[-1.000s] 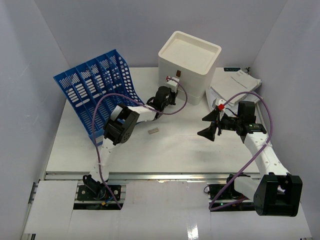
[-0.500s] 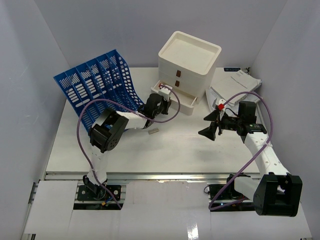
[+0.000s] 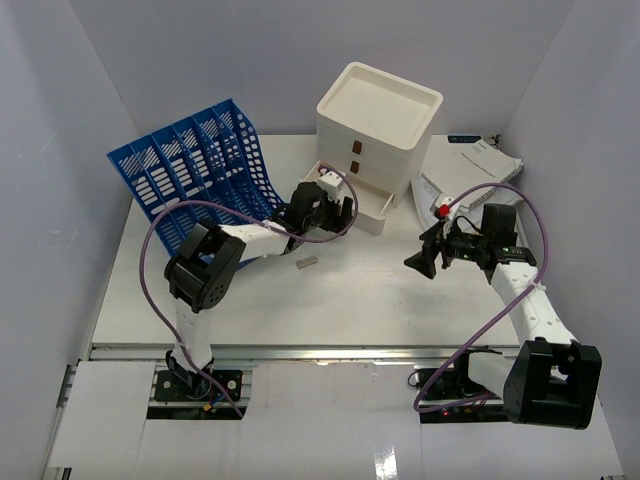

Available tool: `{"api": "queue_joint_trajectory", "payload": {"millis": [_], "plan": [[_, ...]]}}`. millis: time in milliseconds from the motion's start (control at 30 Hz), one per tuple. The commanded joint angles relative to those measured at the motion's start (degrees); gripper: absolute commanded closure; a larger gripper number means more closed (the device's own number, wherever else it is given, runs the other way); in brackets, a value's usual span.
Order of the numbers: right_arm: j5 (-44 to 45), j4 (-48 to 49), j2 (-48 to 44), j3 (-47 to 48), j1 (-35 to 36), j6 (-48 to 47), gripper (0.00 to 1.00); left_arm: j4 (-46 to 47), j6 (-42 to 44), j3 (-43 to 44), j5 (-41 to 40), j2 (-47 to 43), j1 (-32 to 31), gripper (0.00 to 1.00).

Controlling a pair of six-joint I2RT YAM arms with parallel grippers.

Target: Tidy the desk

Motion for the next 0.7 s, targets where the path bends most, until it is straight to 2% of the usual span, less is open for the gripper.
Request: {"api": "queue_joint_trajectory", "payload": {"millis": [0,200,367,467,567,667], "plan": [[11.4,-0.3,0.3,2.1,-0.5,5.1,0.09,-5.1,1.5,0.8,4.3,-10.5,-0.1,0.10],[30.7,-0.5,1.6,5.5,-1.1,14.9,0.09,-14.4,2.9,-2.1,8.6,-20.7,-0.1,0.04],[41.2,-0.1,1.4,6.4,-2.5,19.9,0.07,-16.2,2.5,-11.0,8.8,-33.5,-0.1,0.02],[50.1,-0.1,5.3,8.6,-4.2,31.8,0.04,-16.8,1.8,-16.2,10.0,-40.7,-0.1,0.02],[55.1,-0.8,9.3,10.1,-5.9,37.3,0.04,-18.7,2.1,-19.3,11.4,-45.9,-0.1,0.02],[58.6,1.6,11.3,10.4,-5.9,37.6,0.06,-20.2,4.5,-22.7,8.8,-51.0,-0.1,0.02]]}}
